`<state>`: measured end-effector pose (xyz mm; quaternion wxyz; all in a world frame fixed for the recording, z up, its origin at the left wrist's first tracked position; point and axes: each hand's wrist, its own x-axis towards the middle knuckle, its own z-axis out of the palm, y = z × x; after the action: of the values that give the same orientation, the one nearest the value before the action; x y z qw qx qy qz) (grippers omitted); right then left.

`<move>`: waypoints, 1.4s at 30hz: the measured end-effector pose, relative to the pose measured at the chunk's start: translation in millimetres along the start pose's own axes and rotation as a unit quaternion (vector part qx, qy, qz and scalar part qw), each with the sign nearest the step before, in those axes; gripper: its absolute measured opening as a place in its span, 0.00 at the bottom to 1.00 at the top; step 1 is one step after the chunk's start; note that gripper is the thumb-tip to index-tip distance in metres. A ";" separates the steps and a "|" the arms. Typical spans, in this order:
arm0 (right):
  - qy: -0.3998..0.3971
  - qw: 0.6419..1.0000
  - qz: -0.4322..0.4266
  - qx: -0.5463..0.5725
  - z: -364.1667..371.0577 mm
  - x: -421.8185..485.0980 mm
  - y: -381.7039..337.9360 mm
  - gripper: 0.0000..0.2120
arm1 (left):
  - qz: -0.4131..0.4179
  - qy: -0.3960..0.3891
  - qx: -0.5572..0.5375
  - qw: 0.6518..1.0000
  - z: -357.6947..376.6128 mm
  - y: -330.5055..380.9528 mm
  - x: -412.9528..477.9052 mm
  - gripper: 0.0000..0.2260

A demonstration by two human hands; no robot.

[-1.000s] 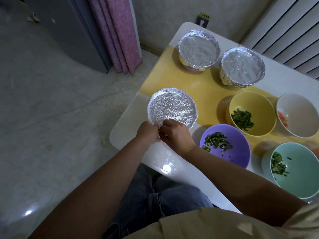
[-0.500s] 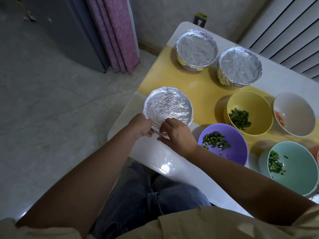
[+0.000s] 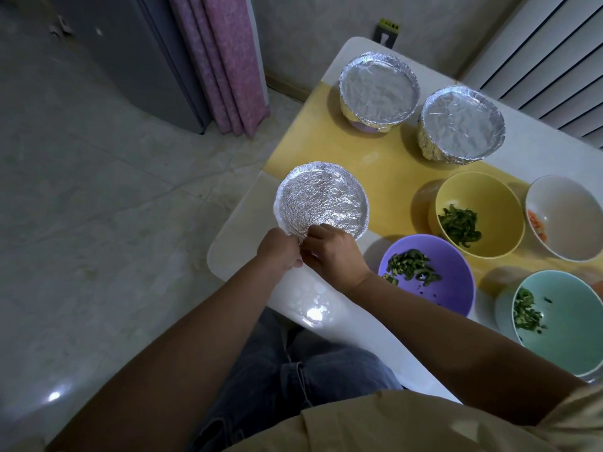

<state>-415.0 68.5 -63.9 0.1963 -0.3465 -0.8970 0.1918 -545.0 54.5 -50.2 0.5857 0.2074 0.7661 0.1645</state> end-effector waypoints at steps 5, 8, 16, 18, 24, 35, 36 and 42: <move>-0.016 1.000 0.009 0.007 2.4 0.7 2.6 0.10 | -0.012 -0.004 -0.003 1.000 -7.1 3.3 -4.2 0.13; -0.016 1.000 0.015 0.010 2.2 -1.3 3.1 0.09 | -0.020 -0.021 0.014 0.999 -8.4 3.6 -6.5 0.13; 0.004 1.000 0.022 0.009 3.3 -0.9 2.1 0.13 | 0.006 -0.037 0.043 0.998 -10.1 11.3 -8.6 0.08; 0.009 1.000 0.028 0.008 4.4 -0.9 1.3 0.13 | 0.020 -0.037 0.054 0.998 -10.2 11.5 -10.0 0.09; -0.024 0.999 0.047 0.003 -2.9 -1.3 3.6 0.12 | 0.045 -0.029 0.044 0.998 -21.3 13.0 -1.8 0.10; -0.005 1.000 0.009 -0.019 1.2 1.7 1.2 0.09 | 0.076 0.021 0.053 0.995 -31.0 7.4 4.0 0.12; -0.002 1.000 0.005 -0.019 2.8 2.6 1.4 0.10 | 0.081 0.043 0.060 0.994 -31.0 6.3 3.5 0.13; 0.006 1.000 0.008 -0.026 11.9 6.7 0.7 0.07 | 0.045 0.050 0.023 0.997 -14.3 -5.5 2.9 0.15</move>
<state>-425.0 71.2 -72.9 0.1912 -0.3596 -0.8978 0.1676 -560.1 51.2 -51.6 0.5337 0.2472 0.7878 0.1831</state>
